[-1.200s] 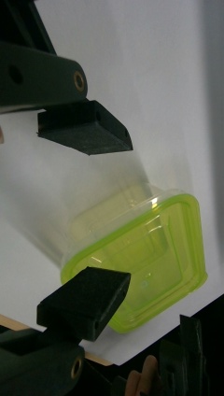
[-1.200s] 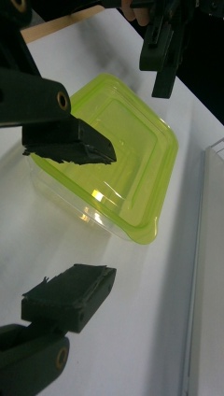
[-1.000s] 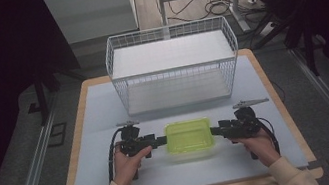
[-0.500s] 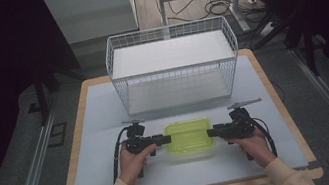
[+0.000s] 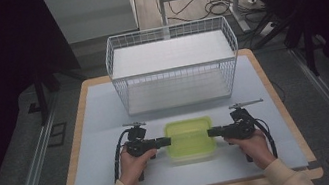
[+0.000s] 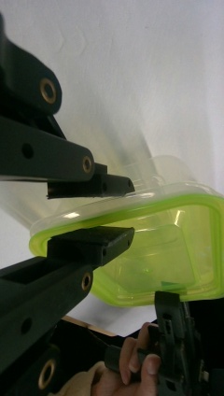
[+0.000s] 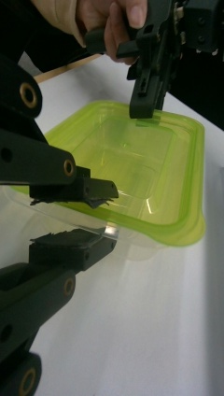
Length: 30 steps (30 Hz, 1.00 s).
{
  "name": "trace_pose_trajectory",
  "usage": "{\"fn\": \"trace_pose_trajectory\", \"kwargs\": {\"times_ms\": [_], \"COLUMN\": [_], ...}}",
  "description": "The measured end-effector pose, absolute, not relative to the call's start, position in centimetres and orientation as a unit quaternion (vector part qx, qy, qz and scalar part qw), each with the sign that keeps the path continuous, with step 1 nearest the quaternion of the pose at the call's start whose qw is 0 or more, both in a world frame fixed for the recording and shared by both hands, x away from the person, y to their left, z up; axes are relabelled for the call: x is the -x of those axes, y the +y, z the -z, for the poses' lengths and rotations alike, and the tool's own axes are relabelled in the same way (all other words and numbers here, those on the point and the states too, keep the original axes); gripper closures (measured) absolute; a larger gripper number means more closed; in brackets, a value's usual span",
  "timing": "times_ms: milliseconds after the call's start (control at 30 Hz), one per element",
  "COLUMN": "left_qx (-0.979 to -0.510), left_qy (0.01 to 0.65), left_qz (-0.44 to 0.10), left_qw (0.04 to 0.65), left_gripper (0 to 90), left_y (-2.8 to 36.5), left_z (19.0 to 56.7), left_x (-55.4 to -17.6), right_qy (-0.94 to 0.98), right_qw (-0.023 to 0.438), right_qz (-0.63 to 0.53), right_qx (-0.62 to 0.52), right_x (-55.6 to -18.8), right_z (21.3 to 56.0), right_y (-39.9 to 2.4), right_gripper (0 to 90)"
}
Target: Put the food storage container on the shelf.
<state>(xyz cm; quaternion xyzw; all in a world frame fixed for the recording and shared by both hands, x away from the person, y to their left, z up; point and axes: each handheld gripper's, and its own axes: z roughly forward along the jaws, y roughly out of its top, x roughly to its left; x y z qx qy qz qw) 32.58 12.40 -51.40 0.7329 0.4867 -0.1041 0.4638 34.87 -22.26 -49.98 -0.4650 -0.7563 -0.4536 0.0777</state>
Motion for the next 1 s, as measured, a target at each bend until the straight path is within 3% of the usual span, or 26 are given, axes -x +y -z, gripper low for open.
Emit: {"fn": "trace_pose_trajectory", "kwargs": {"times_ms": [200,1000], "left_qx": [-0.729,-0.727], "left_qy": [0.481,0.461], "left_qz": [0.103,0.087], "left_qw": [0.476,0.502], "left_gripper": [80.6,80.6], "left_y": [12.7,13.2], "left_z": [51.0,48.9], "left_x": [-32.2,-31.2], "right_qy": [-0.747,-0.742], "right_qw": [0.083,0.074], "right_qz": [0.466,0.5], "right_qx": [0.467,0.441], "right_x": [-34.6,-33.9], "right_z": [49.7,47.9], "right_y": [-22.6,-22.7], "right_gripper": [80.6,80.6]}}
